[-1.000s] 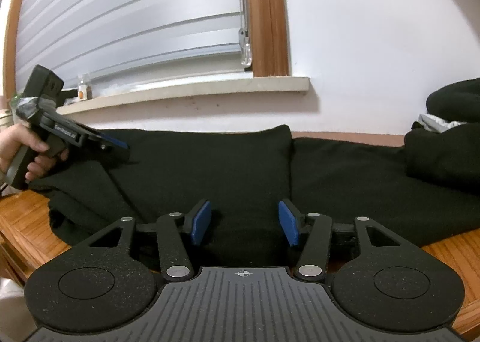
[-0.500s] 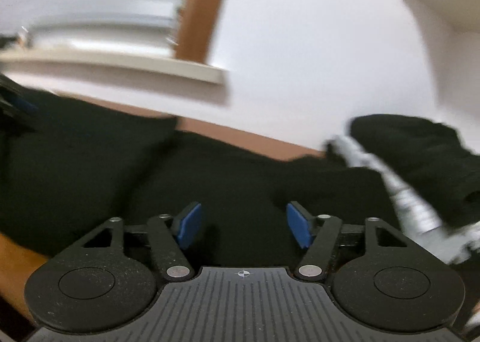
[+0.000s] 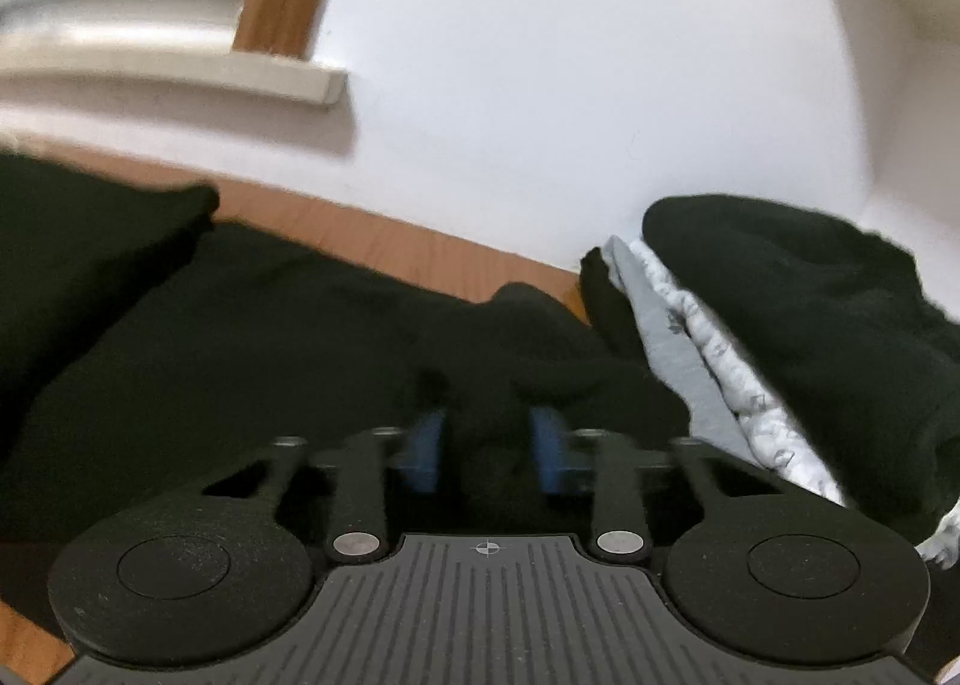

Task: Fold clothes
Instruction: 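Pinch the black garment edge with the right gripper and lift it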

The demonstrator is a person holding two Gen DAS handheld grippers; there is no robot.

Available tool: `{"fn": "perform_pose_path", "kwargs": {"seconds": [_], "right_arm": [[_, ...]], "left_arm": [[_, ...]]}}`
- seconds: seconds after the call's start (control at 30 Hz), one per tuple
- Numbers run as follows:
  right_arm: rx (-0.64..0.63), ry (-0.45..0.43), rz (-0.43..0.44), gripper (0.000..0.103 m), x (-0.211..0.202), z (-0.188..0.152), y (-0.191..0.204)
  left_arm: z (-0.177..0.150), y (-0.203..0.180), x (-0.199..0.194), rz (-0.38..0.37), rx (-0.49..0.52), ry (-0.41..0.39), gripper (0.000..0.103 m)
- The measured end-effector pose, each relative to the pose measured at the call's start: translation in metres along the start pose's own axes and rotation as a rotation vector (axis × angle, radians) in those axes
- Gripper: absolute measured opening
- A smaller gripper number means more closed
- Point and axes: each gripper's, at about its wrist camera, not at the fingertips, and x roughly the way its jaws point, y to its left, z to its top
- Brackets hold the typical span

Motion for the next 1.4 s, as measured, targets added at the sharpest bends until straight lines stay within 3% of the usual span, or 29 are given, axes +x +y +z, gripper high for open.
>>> {"fn": "perform_pose_path", "kwargs": {"seconds": [0.13,0.27,0.47,0.53,0.63,0.7,0.8,0.97,1.27,1.33,1.37,1.4], "right_arm": [[0.113,-0.087,-0.031,0.01,-0.024,0.007,-0.022],[0.173,-0.115,0.076,0.01,-0.048,0.006,-0.027],[0.166,-0.156,0.253,0.01,-0.068,0.004,0.013],[0.144,-0.147,0.356,0.012,-0.07,0.007,0.03],[0.084,-0.099,0.443,0.022,-0.074,0.006,0.056],[0.075,-0.083,0.456,0.034,-0.075,0.002,0.06],[0.104,-0.09,0.438,0.043,-0.08,-0.004,0.05],[0.186,-0.065,0.342,0.047,-0.07,-0.011,0.024],[0.365,0.107,0.425,0.058,0.004,-0.009,0.009],[0.407,0.136,0.452,0.057,0.017,-0.007,0.007],[0.42,0.139,0.471,0.049,0.02,-0.006,0.006],[0.424,0.135,0.487,0.031,0.021,-0.005,0.006]], "left_arm": [[0.0,0.0,0.0,0.0,0.0,0.0,0.085],[0.0,0.0,0.0,0.0,-0.001,0.0,0.085],[0.0,0.001,0.0,-0.014,0.001,0.0,0.086],[0.0,0.001,0.0,-0.014,0.001,0.0,0.086],[0.0,0.001,0.0,-0.015,0.002,0.0,0.086],[0.0,0.002,0.0,-0.015,0.002,0.0,0.086],[0.0,0.002,0.0,-0.017,0.001,-0.001,0.086],[0.001,0.003,0.0,-0.02,0.0,-0.001,0.086],[0.0,0.003,0.0,-0.022,-0.003,-0.002,0.086],[0.0,0.004,0.0,-0.022,-0.003,-0.002,0.086],[0.0,0.004,0.0,-0.022,-0.003,-0.002,0.086],[0.0,0.003,0.0,-0.022,-0.003,-0.002,0.086]]}}
